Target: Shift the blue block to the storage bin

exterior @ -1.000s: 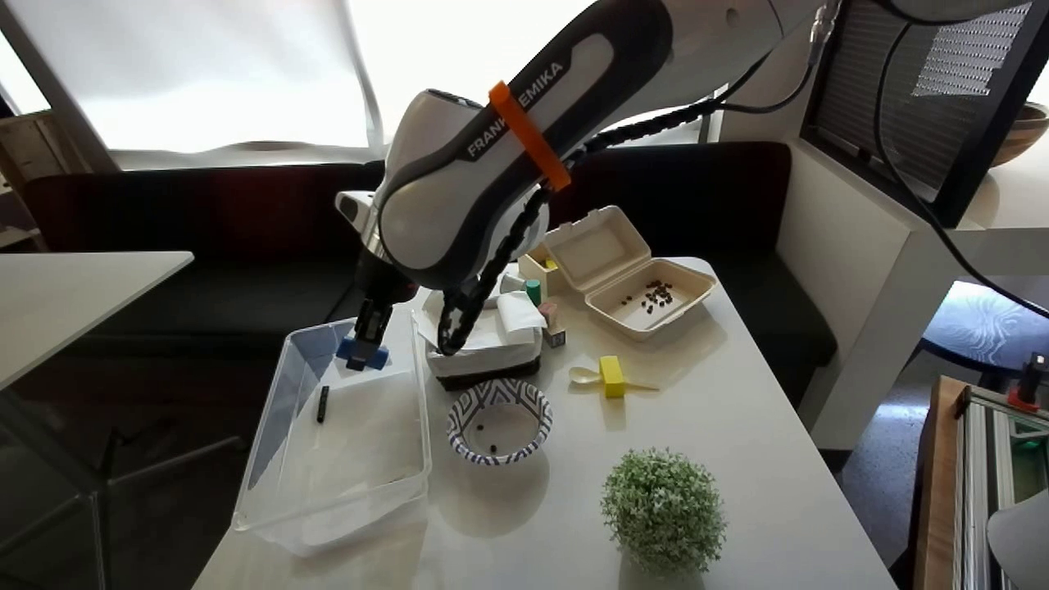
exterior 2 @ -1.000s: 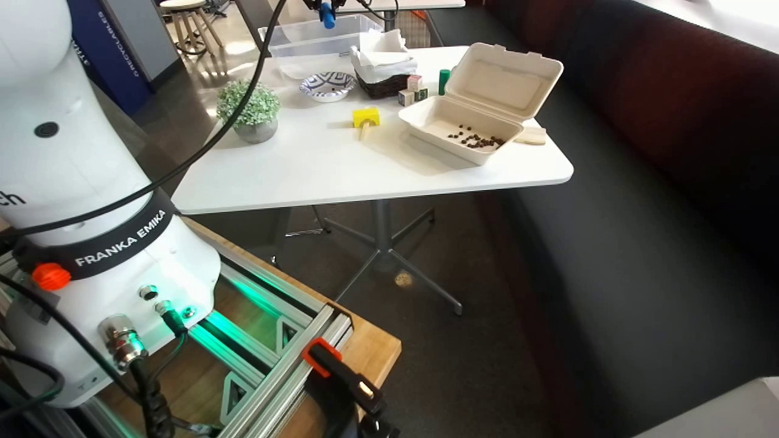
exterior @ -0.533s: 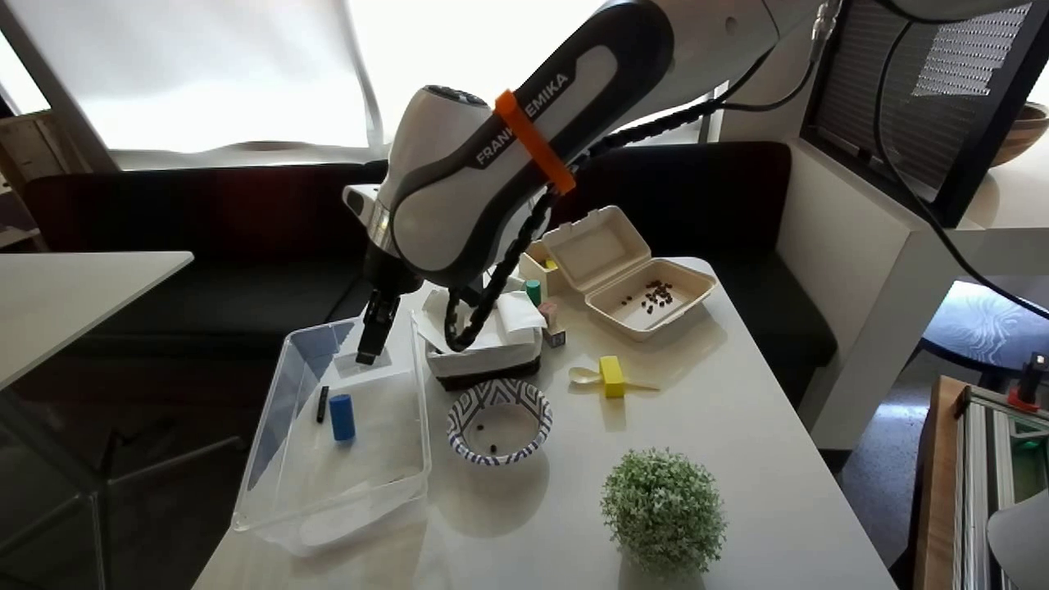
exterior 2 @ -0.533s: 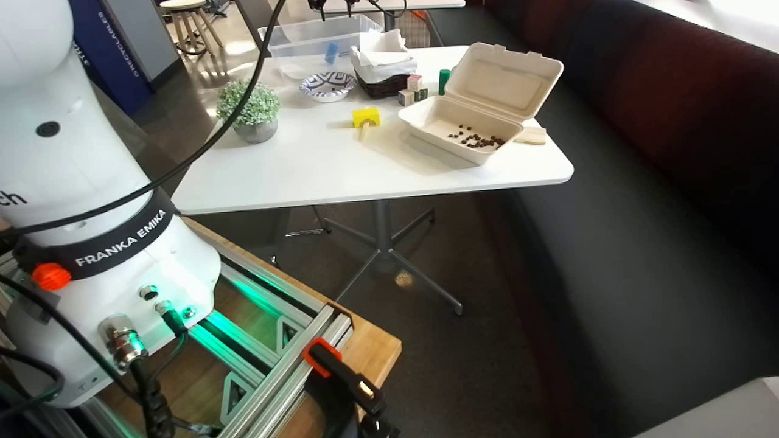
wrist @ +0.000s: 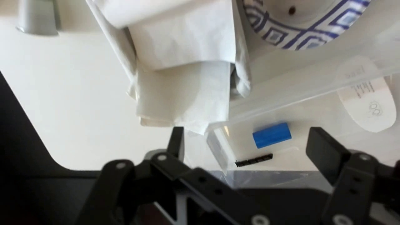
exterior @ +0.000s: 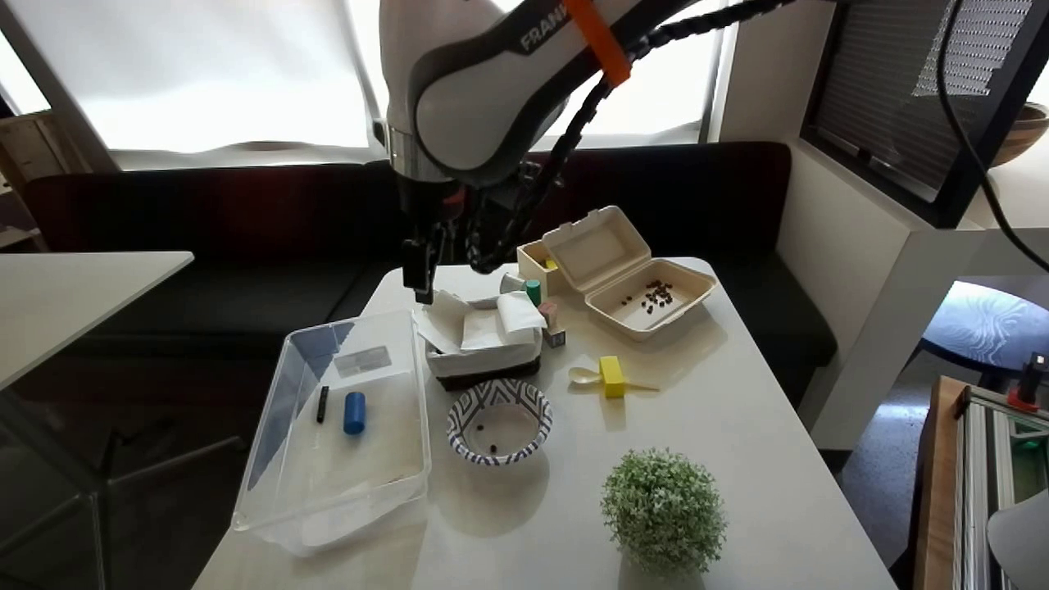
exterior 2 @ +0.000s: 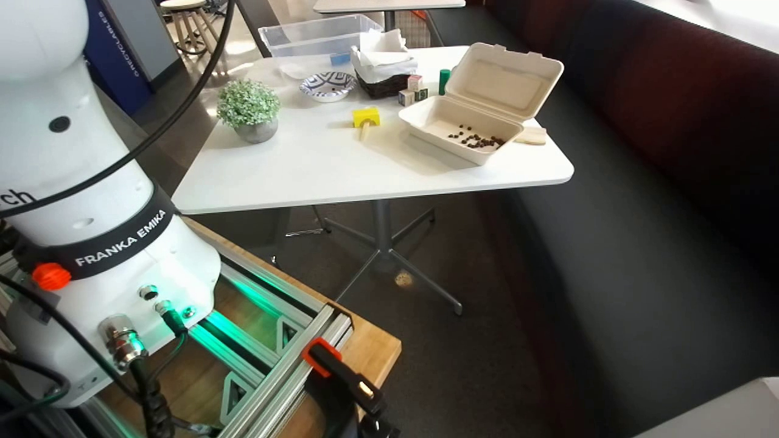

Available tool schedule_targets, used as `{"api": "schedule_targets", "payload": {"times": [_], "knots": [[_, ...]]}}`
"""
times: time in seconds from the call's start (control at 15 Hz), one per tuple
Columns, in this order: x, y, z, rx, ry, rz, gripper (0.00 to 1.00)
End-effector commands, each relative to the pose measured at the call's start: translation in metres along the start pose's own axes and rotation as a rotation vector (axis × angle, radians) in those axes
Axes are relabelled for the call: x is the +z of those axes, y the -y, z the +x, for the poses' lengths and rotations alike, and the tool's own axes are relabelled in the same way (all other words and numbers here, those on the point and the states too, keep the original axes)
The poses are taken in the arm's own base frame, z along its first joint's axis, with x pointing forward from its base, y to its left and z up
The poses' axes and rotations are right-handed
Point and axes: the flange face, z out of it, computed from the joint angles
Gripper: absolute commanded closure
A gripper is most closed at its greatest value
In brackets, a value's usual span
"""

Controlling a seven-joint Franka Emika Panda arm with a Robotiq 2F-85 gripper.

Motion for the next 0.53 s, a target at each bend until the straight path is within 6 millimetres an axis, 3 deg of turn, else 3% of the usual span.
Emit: {"api": "schedule_targets", "payload": {"times": [0.0,0.47], "knots": [[-0.027,-0.013,-0.047,0.118,0.164,-0.027,0.0],[-0.027,-0.093,-0.153,0.447,0.382,0.038,0.0]]}}
